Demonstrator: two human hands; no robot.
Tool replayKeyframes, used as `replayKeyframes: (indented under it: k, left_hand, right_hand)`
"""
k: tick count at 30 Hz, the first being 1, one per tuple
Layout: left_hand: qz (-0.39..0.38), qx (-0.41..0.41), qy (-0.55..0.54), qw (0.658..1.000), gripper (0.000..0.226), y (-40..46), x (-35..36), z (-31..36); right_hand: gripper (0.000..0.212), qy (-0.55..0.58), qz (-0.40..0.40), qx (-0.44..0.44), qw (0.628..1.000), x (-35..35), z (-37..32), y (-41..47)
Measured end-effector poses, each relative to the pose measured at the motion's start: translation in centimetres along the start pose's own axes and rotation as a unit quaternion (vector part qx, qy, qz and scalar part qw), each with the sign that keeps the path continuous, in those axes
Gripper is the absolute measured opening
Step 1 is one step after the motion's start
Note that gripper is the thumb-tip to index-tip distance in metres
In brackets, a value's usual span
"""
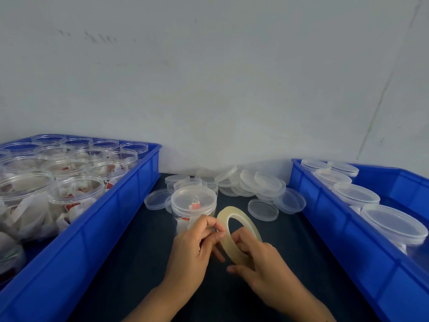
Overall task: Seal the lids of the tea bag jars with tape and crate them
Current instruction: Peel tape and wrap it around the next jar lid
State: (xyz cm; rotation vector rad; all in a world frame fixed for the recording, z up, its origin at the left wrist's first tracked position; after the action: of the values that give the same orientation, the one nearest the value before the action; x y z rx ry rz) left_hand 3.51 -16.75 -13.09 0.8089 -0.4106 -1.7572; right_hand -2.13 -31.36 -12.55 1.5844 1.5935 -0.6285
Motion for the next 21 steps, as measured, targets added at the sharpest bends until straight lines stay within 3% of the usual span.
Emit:
replayKeyframes:
  k: [5, 14, 19, 21]
  left_hand:
    - [-0.035, 0.001, -0.008, 0.999, 0.022, 0.2, -0.1, 0.0]
    - [-0.057, 0.016, -0.011, 0.998, 0.009, 0.4, -0.5, 0.1]
    - [-0.075, 0.029, 0.028, 0.996, 0.030, 0.3, -0.7, -0.2]
    - [-0.087, 0.048, 0.044, 0.994, 0.026, 0.4, -0.7, -0.1]
  right_hand:
    - [0.035, -0.023, -0.001, 0.005, 1.000, -0.4, 0.2, 0.0]
    - [0.034, -0.086, -0.016, 0.001, 0.996, -1.4, 0.5, -0.2]
    - [0.033, -0.124, -0.024, -0.008, 0.992, -1.9, 0.6, -0.5]
    - [0.031, -0.157, -0.027, -0.016, 0.987, -2.0, 0.5, -0.6]
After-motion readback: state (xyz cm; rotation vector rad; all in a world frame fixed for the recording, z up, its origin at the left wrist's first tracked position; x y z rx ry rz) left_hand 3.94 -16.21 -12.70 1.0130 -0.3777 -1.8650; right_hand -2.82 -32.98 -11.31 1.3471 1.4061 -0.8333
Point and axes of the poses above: each hand's wrist, its own y-axis towards the middle knuckle, its own x-axis out of the palm, z = x × y, the point moved 3 cm from there along y, towards the middle knuckle, and after that the axes turned 3 degrees about x, right-handed, at the moved point
